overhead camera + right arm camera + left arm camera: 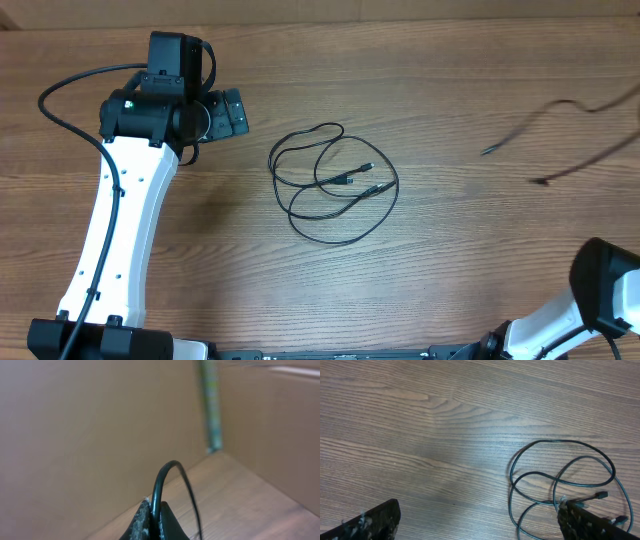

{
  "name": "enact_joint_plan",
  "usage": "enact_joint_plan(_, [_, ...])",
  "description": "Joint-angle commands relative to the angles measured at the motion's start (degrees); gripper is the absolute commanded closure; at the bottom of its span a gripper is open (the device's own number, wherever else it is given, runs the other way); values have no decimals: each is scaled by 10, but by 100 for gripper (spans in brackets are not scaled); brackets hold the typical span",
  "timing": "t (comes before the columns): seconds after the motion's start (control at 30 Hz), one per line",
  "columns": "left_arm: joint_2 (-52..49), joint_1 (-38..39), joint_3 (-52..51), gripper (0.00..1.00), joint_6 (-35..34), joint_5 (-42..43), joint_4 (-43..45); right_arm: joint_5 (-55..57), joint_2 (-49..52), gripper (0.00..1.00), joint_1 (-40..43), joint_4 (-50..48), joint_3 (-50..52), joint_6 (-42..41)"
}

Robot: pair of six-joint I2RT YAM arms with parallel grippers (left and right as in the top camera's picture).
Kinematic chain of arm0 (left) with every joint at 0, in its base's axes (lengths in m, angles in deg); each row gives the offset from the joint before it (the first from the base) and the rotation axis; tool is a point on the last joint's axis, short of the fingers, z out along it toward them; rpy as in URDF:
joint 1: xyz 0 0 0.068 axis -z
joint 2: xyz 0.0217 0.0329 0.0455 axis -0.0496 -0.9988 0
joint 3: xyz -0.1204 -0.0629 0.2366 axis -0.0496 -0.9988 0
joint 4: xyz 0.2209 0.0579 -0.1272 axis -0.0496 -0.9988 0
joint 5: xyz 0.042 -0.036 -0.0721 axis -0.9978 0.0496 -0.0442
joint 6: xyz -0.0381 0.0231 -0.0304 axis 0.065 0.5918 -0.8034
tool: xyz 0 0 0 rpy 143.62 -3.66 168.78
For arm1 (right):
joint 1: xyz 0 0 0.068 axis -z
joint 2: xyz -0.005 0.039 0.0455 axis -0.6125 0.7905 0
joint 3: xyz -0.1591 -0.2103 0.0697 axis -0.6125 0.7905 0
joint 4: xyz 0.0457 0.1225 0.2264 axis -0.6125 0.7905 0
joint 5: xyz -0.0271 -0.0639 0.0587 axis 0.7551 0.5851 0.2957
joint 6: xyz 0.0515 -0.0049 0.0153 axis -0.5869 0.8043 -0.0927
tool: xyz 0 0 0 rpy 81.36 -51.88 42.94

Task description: Untangle cables

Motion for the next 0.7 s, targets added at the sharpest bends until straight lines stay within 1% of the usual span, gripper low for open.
enact_joint_plan(0.0, [-2,0,4,0,7,0,0,28,1,96,76,-5,-3,-32])
enact_joint_plan(0.1, [-2,0,4,0,7,0,0,36,5,96,158,4,-3,-32])
enact_joint_plan(0.27, [-2,0,4,0,7,0,0,36,29,96,252,35,-3,-32])
enact_joint_plan(0.4, [-2,0,4,0,7,0,0,36,64,96,284,56,0,-32])
enact_joint_plan(0.53, [-2,0,4,0,7,0,0,39,93,96,304,58,21,-31])
enact_joint_plan(0.63, [-2,0,4,0,7,0,0,54,110,96,318,59,61,-29])
enact_joint_plan(0.67, [-2,0,4,0,7,0,0,60,113,96,325,57,98,-28])
